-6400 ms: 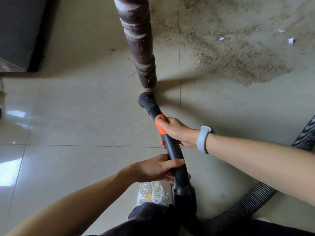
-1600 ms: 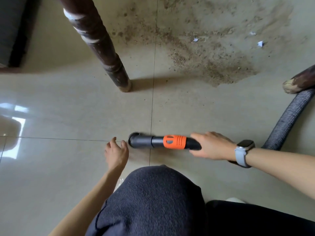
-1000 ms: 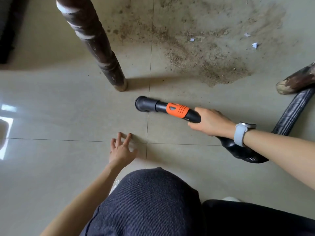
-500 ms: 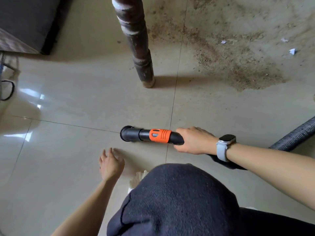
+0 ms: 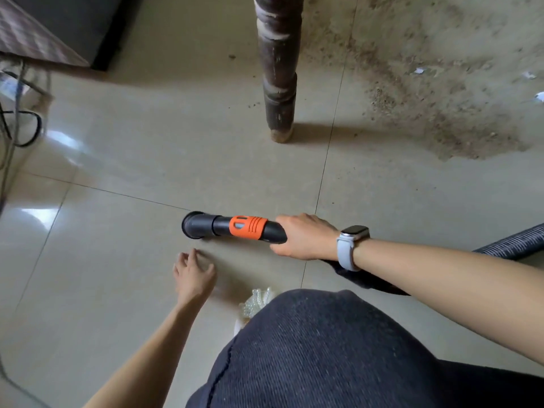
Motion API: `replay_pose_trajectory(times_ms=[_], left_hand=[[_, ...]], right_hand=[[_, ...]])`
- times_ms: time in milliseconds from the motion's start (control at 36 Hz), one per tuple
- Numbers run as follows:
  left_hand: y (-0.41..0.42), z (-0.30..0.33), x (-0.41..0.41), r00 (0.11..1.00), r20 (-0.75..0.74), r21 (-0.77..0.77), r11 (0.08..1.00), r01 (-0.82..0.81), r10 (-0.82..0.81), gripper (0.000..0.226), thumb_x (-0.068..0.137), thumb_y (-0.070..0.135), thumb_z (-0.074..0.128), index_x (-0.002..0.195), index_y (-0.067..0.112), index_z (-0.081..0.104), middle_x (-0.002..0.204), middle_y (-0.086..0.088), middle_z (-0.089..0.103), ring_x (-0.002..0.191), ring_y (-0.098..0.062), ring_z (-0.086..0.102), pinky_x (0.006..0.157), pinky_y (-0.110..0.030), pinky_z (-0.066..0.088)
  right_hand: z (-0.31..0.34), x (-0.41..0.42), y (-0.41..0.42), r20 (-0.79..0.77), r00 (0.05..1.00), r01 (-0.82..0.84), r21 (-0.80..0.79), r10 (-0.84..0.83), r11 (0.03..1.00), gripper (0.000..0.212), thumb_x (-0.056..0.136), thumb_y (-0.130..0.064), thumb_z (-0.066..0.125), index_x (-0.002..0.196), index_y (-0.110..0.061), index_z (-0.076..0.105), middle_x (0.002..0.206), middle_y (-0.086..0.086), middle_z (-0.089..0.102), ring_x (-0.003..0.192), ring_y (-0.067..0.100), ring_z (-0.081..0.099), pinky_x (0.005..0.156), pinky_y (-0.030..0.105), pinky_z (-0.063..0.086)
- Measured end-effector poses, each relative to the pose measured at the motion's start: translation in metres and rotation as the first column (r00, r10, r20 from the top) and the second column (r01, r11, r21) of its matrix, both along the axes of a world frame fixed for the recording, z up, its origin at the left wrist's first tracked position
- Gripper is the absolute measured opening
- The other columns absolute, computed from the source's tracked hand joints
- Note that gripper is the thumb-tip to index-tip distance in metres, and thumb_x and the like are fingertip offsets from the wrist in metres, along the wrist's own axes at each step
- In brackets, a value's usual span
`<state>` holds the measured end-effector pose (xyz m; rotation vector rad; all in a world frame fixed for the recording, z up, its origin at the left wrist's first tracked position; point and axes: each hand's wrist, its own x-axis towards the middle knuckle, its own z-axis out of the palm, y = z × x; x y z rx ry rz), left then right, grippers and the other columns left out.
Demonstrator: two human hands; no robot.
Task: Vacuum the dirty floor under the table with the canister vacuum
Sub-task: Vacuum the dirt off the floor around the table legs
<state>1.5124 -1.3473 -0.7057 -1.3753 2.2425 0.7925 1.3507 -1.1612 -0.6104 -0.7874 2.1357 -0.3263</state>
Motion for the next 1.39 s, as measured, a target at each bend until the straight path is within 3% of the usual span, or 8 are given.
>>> replay_pose_trajectory(times_ms=[222, 417, 667, 778, 833, 1056, 1222, 1389], left_hand=[[0.037, 0.026, -0.077, 0.948, -0.305, 0.237, 0.971, -0.012, 0.086, 0.033, 0.096, 0.015, 0.049, 0.125, 0.005, 0.059, 0.121, -0.01, 0.061, 0.114, -0.025, 0.055, 0.089, -0.027, 0.039], [0.016, 0.053, -0.098, 0.877, -0.453, 0.059, 0.987, -0.15, 0.16, 0.032, 0.097, 0.014, 0.039, 0.066, 0.023, 0.04, 0.088, -0.01, 0.046, 0.084, -0.019, 0.039, 0.075, -0.03, 0.031], [-0.023, 0.04, -0.032, 0.933, -0.266, 0.057, 0.97, -0.238, 0.244, 0.03, 0.099, 0.02, 0.037, 0.069, 0.017, 0.039, 0.089, -0.009, 0.042, 0.085, -0.019, 0.037, 0.074, -0.031, 0.029], [-0.015, 0.038, -0.026, 0.955, -0.213, 0.047, 0.979, -0.199, 0.204, 0.035, 0.085, 0.03, 0.04, 0.077, -0.003, 0.049, 0.075, -0.027, 0.048, 0.072, -0.035, 0.047, 0.062, -0.04, 0.036], [-0.01, 0.033, -0.031, 0.973, -0.167, 0.049, 0.987, -0.153, 0.159, 0.039, 0.09, 0.024, 0.044, 0.095, -0.015, 0.053, 0.099, -0.038, 0.056, 0.094, -0.048, 0.054, 0.079, -0.048, 0.045], [0.078, 0.062, -0.112, 0.978, -0.206, 0.539, 0.832, 0.133, -0.023, 0.011, 0.096, 0.024, 0.049, 0.09, 0.018, 0.056, 0.094, -0.005, 0.06, 0.083, -0.019, 0.059, 0.076, -0.031, 0.043], [0.153, 0.081, -0.163, 0.996, -0.069, 0.804, 0.587, 0.093, -0.064, 0.036, 0.094, 0.052, 0.048, 0.108, 0.02, 0.054, 0.115, -0.007, 0.061, 0.099, -0.021, 0.063, 0.092, -0.036, 0.048], [0.203, 0.063, -0.177, 0.956, 0.029, 0.787, 0.582, -0.202, 0.293, 0.055, 0.082, 0.032, 0.071, 0.124, 0.009, 0.045, 0.123, -0.017, 0.058, 0.099, -0.028, 0.065, 0.06, -0.032, 0.054]], right_hand=[[0.009, -0.032, 0.065, 0.079, 0.961, 0.262, 0.031, -0.264, 0.964, 0.021, 0.084, -0.036, 0.057, 0.077, -0.025, 0.04, 0.07, 0.0, 0.059, 0.039, 0.017, 0.054, 0.04, 0.02, 0.041], [0.009, -0.01, 0.086, 0.078, 0.997, -0.014, 0.095, 0.006, 0.995, 0.02, 0.083, -0.039, 0.058, 0.087, -0.022, 0.048, 0.078, 0.002, 0.066, 0.063, 0.021, 0.063, 0.055, 0.027, 0.048], [-0.011, 0.02, 0.053, 0.139, 0.955, -0.273, 0.065, 0.263, 0.96, 0.022, 0.091, -0.041, 0.054, 0.094, -0.021, 0.046, 0.098, 0.007, 0.065, 0.086, 0.03, 0.062, 0.064, 0.035, 0.045], [-0.004, -0.001, 0.06, 0.069, 0.994, -0.087, 0.053, 0.084, 0.995, 0.021, 0.083, -0.042, 0.057, 0.091, -0.025, 0.047, 0.091, 0.001, 0.064, 0.077, 0.026, 0.057, 0.061, 0.033, 0.044], [0.004, -0.015, 0.068, 0.024, 0.999, 0.041, 0.059, -0.042, 0.997, 0.021, 0.084, -0.042, 0.057, 0.091, -0.024, 0.047, 0.088, 0.0, 0.063, 0.068, 0.022, 0.055, 0.057, 0.029, 0.04], [0.019, -0.034, 0.121, 0.015, 0.93, 0.365, 0.087, -0.367, 0.927, 0.023, 0.084, -0.038, 0.057, 0.078, -0.023, 0.041, 0.069, -0.002, 0.058, 0.044, 0.019, 0.055, 0.051, 0.026, 0.042], [0.012, -0.02, 0.156, 0.005, 0.866, 0.499, 0.082, -0.501, 0.863, 0.025, 0.084, -0.036, 0.059, 0.076, -0.021, 0.041, 0.066, -0.004, 0.054, 0.046, 0.014, 0.051, 0.048, 0.024, 0.04], [0.01, 0.002, 0.165, 0.206, 0.76, 0.625, 0.026, -0.616, 0.78, 0.026, 0.087, -0.033, 0.058, 0.08, -0.018, 0.038, 0.064, 0.002, 0.055, 0.042, 0.019, 0.055, 0.043, 0.026, 0.045]])
